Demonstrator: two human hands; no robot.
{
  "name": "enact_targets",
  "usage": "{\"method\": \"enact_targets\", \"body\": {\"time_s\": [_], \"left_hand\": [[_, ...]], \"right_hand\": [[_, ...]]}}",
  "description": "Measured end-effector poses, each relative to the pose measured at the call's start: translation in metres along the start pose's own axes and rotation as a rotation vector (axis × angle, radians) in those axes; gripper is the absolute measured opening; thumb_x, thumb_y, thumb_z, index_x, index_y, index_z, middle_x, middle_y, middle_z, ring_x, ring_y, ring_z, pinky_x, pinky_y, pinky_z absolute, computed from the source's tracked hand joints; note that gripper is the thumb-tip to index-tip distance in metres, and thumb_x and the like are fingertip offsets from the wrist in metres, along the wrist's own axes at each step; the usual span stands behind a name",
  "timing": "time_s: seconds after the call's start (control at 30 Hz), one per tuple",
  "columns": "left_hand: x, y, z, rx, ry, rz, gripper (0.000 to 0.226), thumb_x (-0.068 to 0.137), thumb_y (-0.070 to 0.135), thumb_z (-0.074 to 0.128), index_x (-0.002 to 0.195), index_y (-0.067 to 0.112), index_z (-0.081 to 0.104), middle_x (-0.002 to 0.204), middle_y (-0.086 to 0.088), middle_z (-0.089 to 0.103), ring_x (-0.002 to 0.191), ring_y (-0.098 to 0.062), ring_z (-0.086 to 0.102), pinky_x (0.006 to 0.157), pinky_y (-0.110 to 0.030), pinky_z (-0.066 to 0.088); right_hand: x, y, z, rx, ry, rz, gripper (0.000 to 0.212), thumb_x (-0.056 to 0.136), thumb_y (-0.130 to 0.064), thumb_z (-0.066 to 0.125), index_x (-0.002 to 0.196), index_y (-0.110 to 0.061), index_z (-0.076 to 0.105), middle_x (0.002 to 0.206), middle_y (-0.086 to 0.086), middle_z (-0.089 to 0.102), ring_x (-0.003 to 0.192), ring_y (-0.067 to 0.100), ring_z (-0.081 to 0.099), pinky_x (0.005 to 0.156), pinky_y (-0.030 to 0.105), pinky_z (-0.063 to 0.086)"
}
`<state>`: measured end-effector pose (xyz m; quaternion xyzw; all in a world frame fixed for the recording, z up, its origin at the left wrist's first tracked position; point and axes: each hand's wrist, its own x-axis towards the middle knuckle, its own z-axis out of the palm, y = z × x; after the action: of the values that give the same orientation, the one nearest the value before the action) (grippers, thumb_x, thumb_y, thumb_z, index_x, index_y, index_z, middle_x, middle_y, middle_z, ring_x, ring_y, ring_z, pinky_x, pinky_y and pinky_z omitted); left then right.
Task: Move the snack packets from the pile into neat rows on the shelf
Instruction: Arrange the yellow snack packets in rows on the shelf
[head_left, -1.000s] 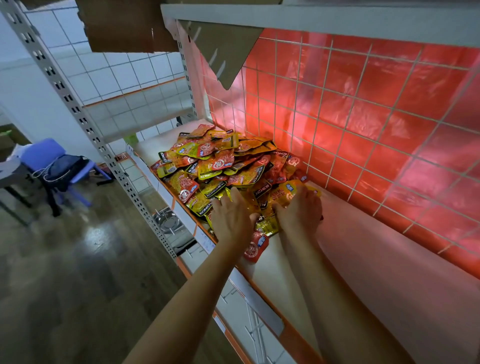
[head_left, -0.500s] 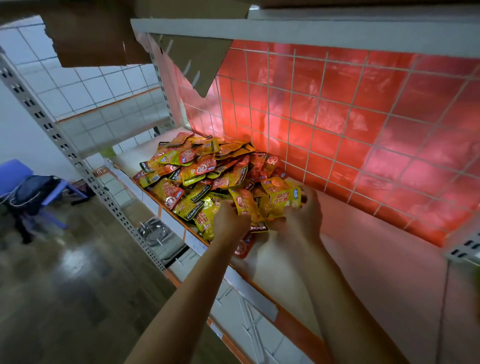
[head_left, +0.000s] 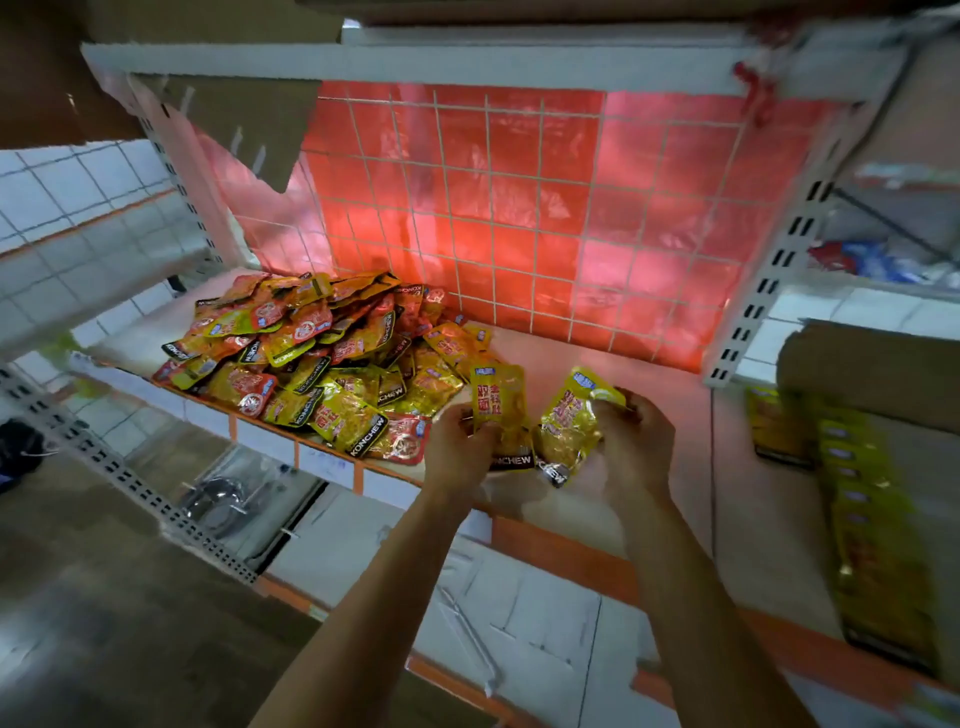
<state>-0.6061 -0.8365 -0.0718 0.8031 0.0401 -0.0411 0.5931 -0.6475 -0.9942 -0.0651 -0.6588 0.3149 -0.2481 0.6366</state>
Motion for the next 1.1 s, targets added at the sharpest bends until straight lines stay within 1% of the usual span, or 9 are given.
{"method": "enact_targets", "body": {"time_s": [0.23, 0.3, 0.37, 0.53, 0.77, 0.9, 0.97, 1.03, 1.1], "left_hand": [[-0.042, 0.007, 0.044, -0.081, -0.216, -0.01, 0.031, 0.053, 0.039, 0.064, 0.081, 0.025, 0.068, 0.088, -0.005, 0.074, 0.089, -0.028, 0.069, 0.085, -0.051, 0.054], [-0.048, 0.014, 0.055, -0.045, -0.274, 0.019, 0.022, 0.055, 0.035, 0.065, 0.077, 0.029, 0.066, 0.089, -0.005, 0.074, 0.089, -0.029, 0.069, 0.084, -0.051, 0.054], [-0.051, 0.019, 0.068, -0.006, -0.31, 0.023, 0.021, 0.055, 0.034, 0.067, 0.076, 0.033, 0.064, 0.087, -0.001, 0.073, 0.089, -0.027, 0.069, 0.083, -0.05, 0.055], [-0.054, 0.026, 0.106, 0.016, -0.386, 0.005, 0.015, 0.064, 0.025, 0.079, 0.072, 0.031, 0.067, 0.079, 0.008, 0.071, 0.084, -0.022, 0.069, 0.081, -0.046, 0.057], [-0.065, 0.049, 0.173, 0.075, -0.443, -0.044, 0.008, 0.075, 0.029, 0.075, 0.075, 0.024, 0.07, 0.081, -0.005, 0.073, 0.08, -0.023, 0.069, 0.073, -0.031, 0.052], [-0.066, 0.06, 0.206, 0.08, -0.444, -0.042, 0.017, 0.075, 0.025, 0.076, 0.087, 0.013, 0.076, 0.054, -0.002, 0.063, 0.048, -0.018, 0.056, 0.053, -0.024, 0.041], [-0.062, 0.062, 0.221, 0.098, -0.443, -0.03, 0.016, 0.075, 0.024, 0.077, 0.086, 0.014, 0.076, 0.06, -0.007, 0.067, 0.056, -0.027, 0.063, 0.053, -0.03, 0.046], [-0.058, 0.063, 0.234, 0.118, -0.427, -0.023, 0.006, 0.073, 0.025, 0.078, 0.076, 0.02, 0.075, 0.08, -0.015, 0.073, 0.082, -0.039, 0.067, 0.07, -0.043, 0.054], [-0.058, 0.066, 0.242, 0.157, -0.413, -0.01, 0.007, 0.076, 0.024, 0.077, 0.071, 0.025, 0.071, 0.088, -0.013, 0.074, 0.089, -0.035, 0.068, 0.076, -0.037, 0.053]], "right_hand": [[-0.022, 0.006, -0.072, 0.118, 0.312, -0.041, 0.002, 0.076, -0.033, 0.069, 0.077, -0.031, 0.069, 0.066, -0.006, 0.061, 0.065, 0.017, 0.057, 0.072, 0.043, 0.052], [-0.022, 0.007, -0.087, 0.113, 0.33, -0.055, 0.012, 0.07, -0.05, 0.059, 0.075, -0.042, 0.066, 0.07, -0.007, 0.063, 0.071, 0.021, 0.06, 0.072, 0.042, 0.052], [-0.021, 0.008, -0.101, 0.113, 0.348, -0.056, 0.028, 0.07, -0.054, 0.053, 0.085, -0.034, 0.066, 0.075, -0.001, 0.064, 0.073, 0.021, 0.059, 0.071, 0.039, 0.05], [-0.016, 0.002, -0.141, 0.058, 0.487, -0.003, 0.019, 0.091, -0.02, 0.058, 0.104, -0.01, 0.067, 0.087, 0.004, 0.061, 0.081, 0.019, 0.055, 0.072, 0.029, 0.042], [0.01, -0.005, -0.202, 0.091, 0.545, 0.049, 0.023, 0.074, -0.033, 0.063, 0.092, -0.02, 0.069, 0.088, 0.005, 0.069, 0.083, 0.025, 0.064, 0.079, 0.045, 0.054], [0.032, -0.008, -0.235, 0.114, 0.56, 0.068, 0.027, 0.062, -0.043, 0.06, 0.08, -0.024, 0.067, 0.075, 0.001, 0.065, 0.074, 0.024, 0.061, 0.07, 0.045, 0.052], [0.042, -0.01, -0.246, 0.098, 0.561, 0.068, 0.024, 0.071, -0.036, 0.06, 0.086, -0.02, 0.069, 0.076, 0.002, 0.066, 0.072, 0.024, 0.062, 0.07, 0.047, 0.054], [0.053, -0.008, -0.255, 0.064, 0.556, 0.065, 0.023, 0.073, -0.033, 0.058, 0.087, -0.018, 0.069, 0.072, 0.001, 0.063, 0.068, 0.023, 0.058, 0.067, 0.047, 0.053], [0.061, -0.009, -0.261, 0.034, 0.539, 0.058, 0.015, 0.074, -0.028, 0.058, 0.082, -0.02, 0.068, 0.068, -0.001, 0.061, 0.065, 0.021, 0.056, 0.064, 0.042, 0.051]]}}
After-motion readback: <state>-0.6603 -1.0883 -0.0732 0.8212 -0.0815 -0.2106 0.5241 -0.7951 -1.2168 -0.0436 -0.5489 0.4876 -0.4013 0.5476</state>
